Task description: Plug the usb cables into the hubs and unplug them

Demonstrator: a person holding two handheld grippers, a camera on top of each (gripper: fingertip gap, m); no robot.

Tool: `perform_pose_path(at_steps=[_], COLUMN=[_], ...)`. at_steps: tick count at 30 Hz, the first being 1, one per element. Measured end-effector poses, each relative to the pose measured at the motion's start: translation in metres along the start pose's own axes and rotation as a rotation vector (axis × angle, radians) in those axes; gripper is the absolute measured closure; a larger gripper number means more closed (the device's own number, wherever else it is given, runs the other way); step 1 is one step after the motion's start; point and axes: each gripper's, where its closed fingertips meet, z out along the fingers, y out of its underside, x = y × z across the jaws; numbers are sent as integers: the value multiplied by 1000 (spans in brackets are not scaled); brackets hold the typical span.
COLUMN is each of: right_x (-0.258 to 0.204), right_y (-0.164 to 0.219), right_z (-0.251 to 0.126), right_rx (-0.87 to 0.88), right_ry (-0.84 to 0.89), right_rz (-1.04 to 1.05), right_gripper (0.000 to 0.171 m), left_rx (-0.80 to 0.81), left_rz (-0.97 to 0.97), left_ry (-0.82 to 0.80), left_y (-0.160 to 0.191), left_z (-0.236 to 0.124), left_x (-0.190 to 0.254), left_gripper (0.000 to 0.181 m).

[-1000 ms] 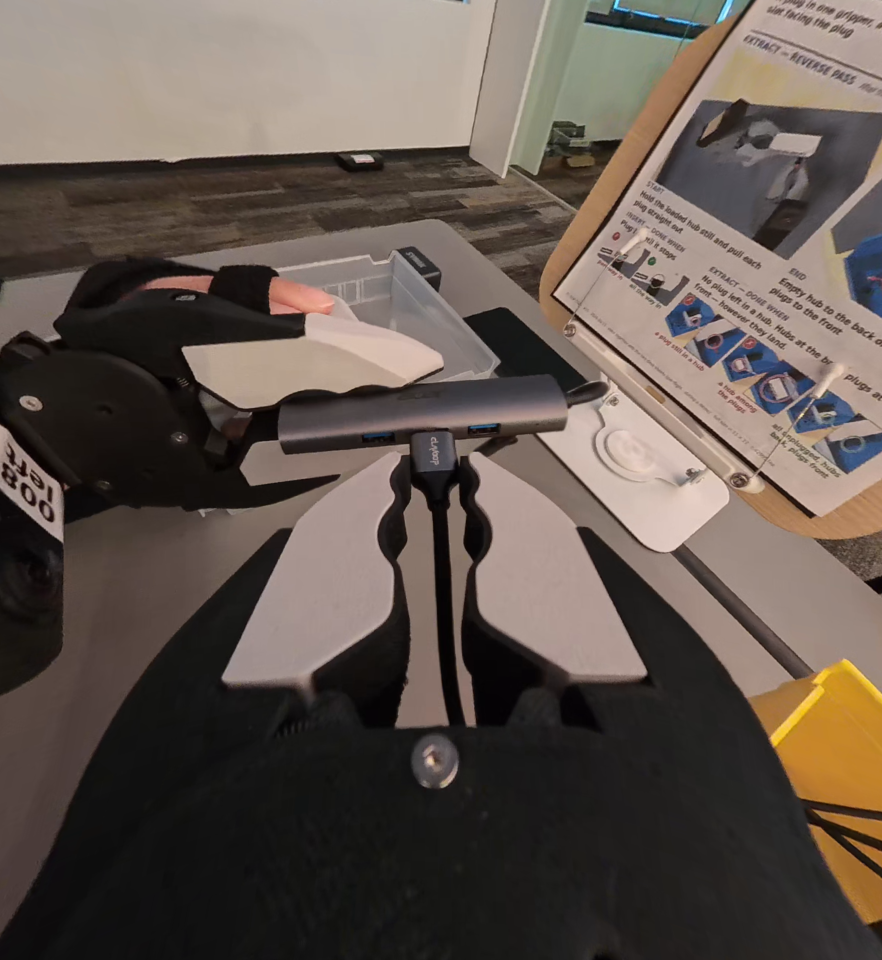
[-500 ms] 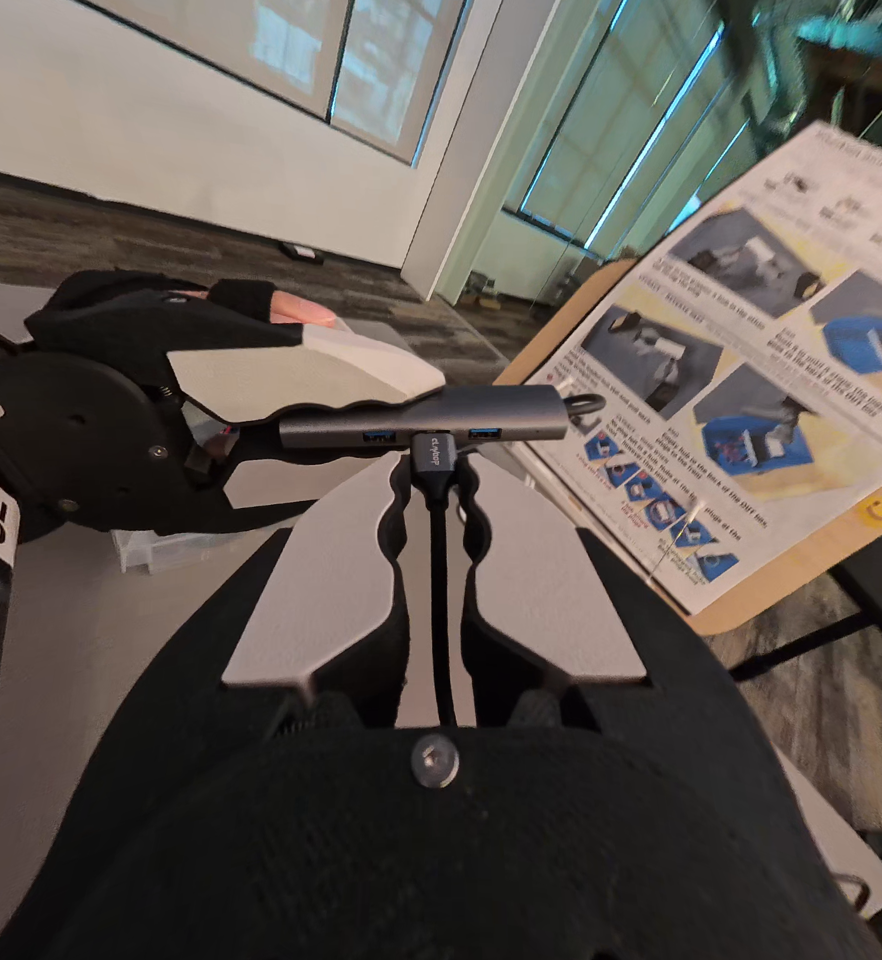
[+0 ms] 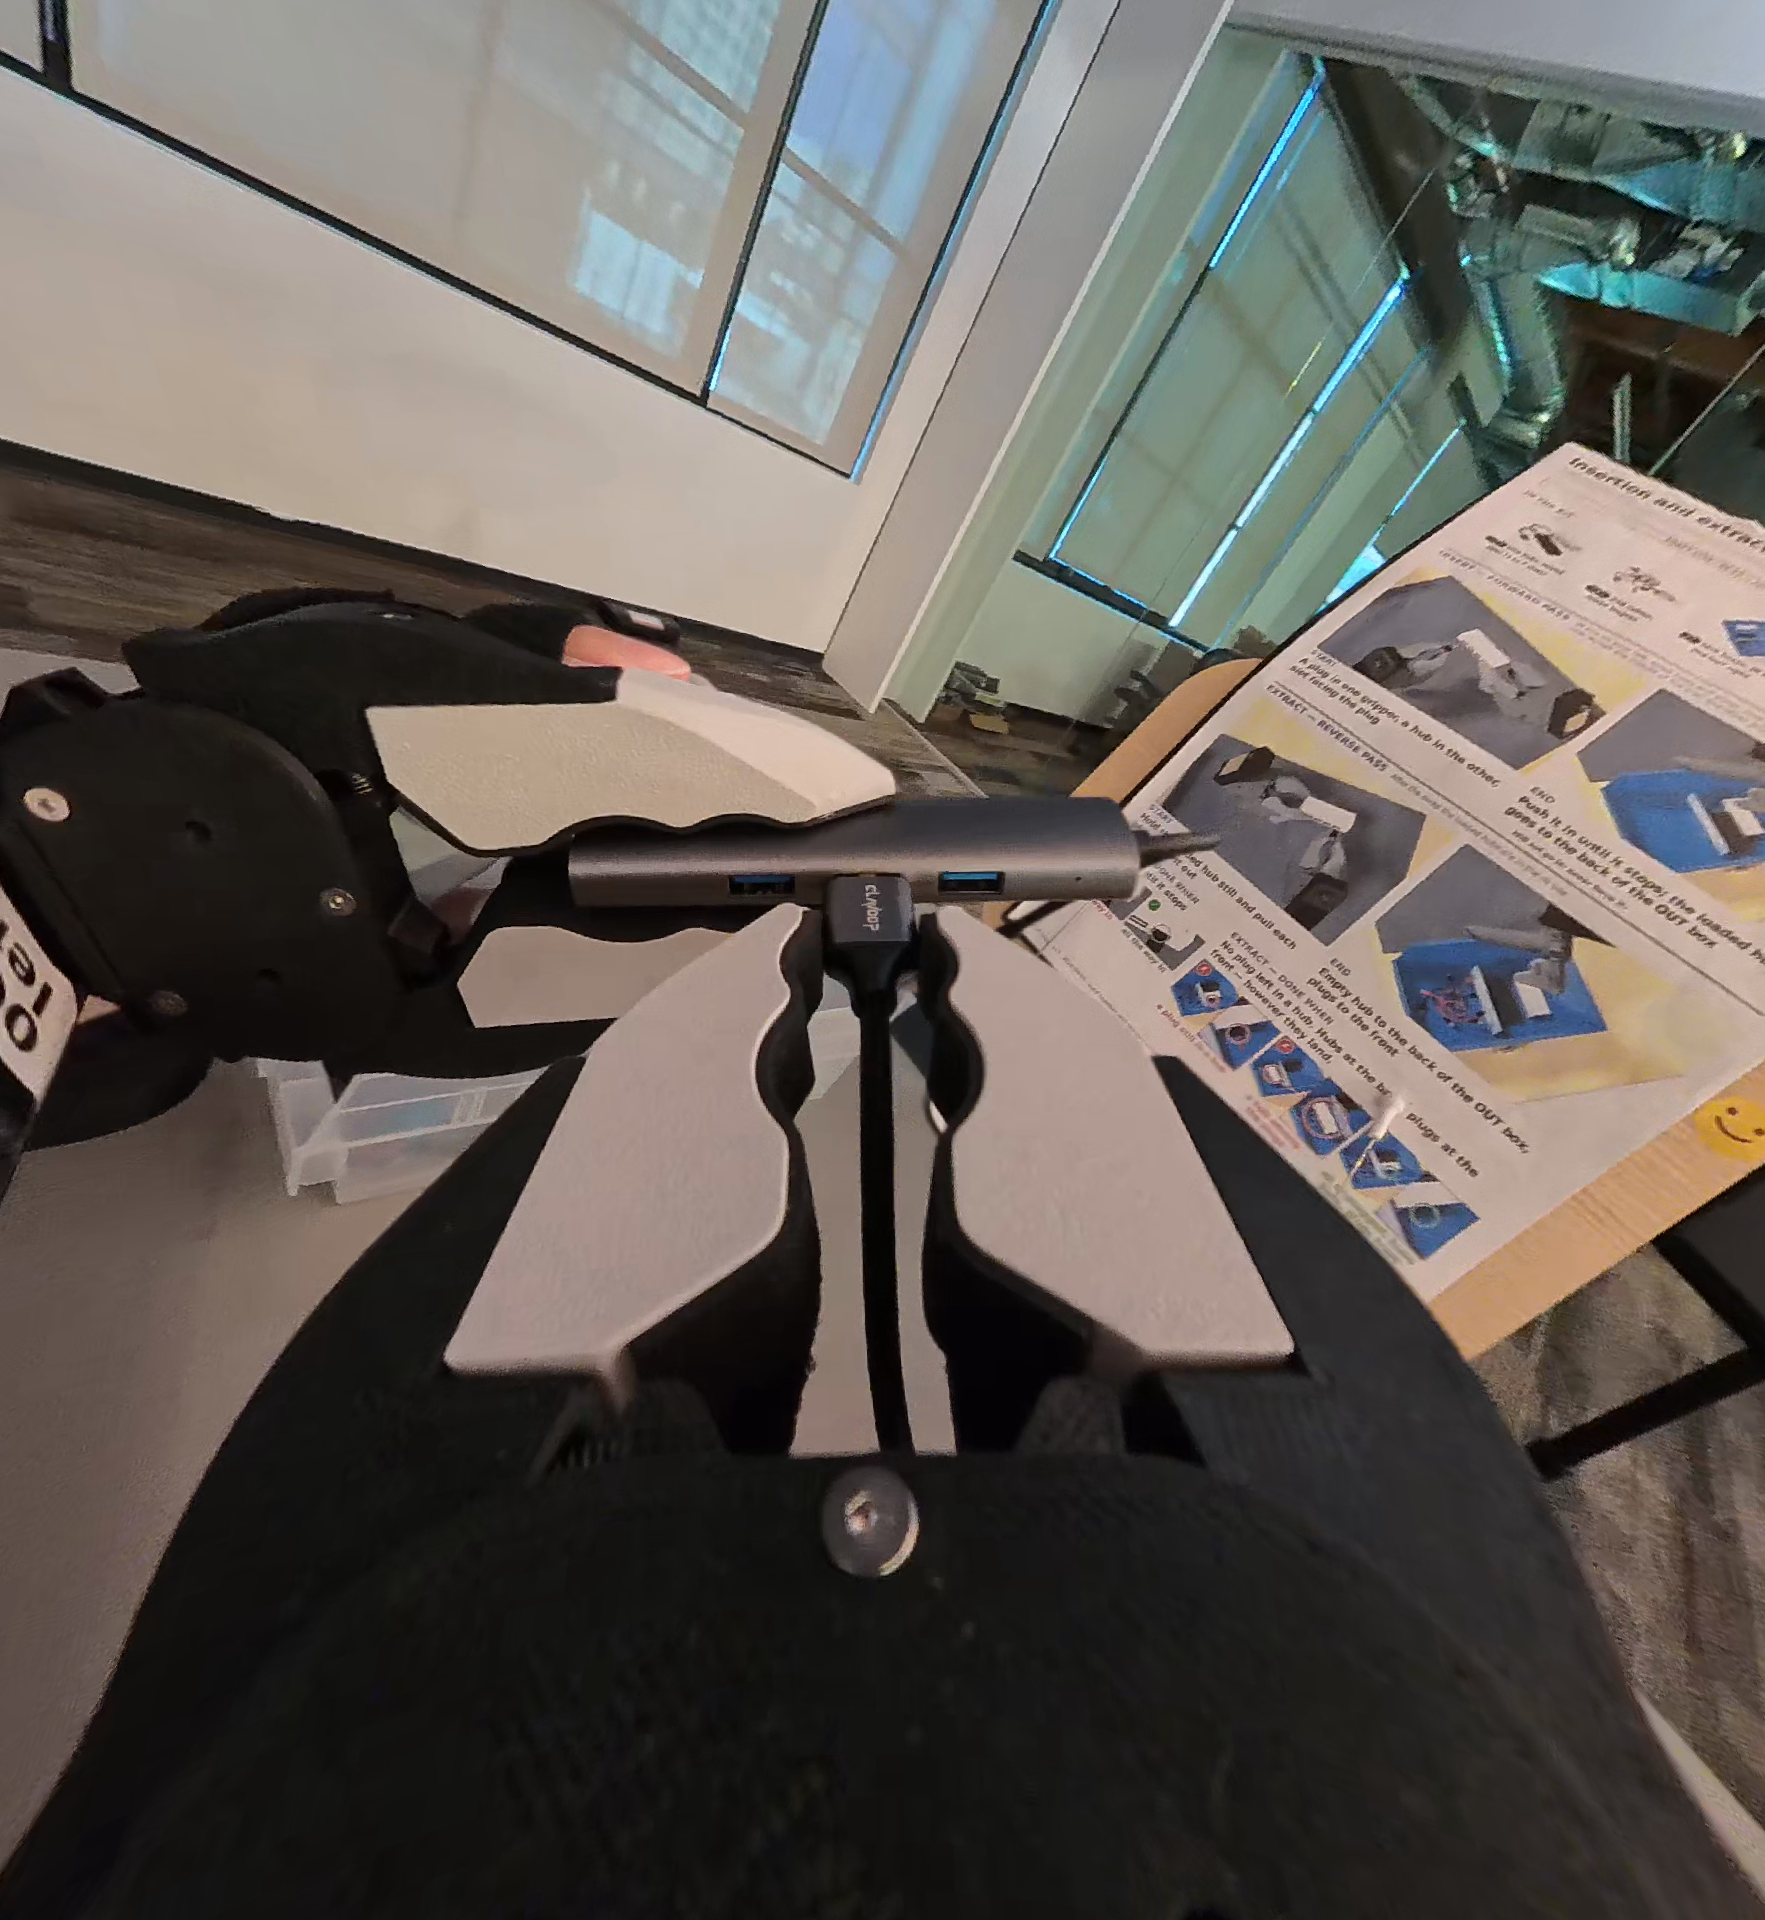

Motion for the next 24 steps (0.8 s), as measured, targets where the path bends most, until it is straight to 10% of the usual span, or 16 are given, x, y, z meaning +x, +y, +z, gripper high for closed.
perform_pose_path(at_steps=[15,24], right_x=[3,19], right_y=[11,0], right_z=[4,-50], right_rx=[-71,-78], right_ry=[-15,-333], right_rz=[37,288], right_gripper=[153,137], left_rx=[-6,68], left_rz=[-33,-176], left_ry=[65,314], left_y=[5,17], left_z=[3,3], left_x=[12,48], left_gripper=[165,165])
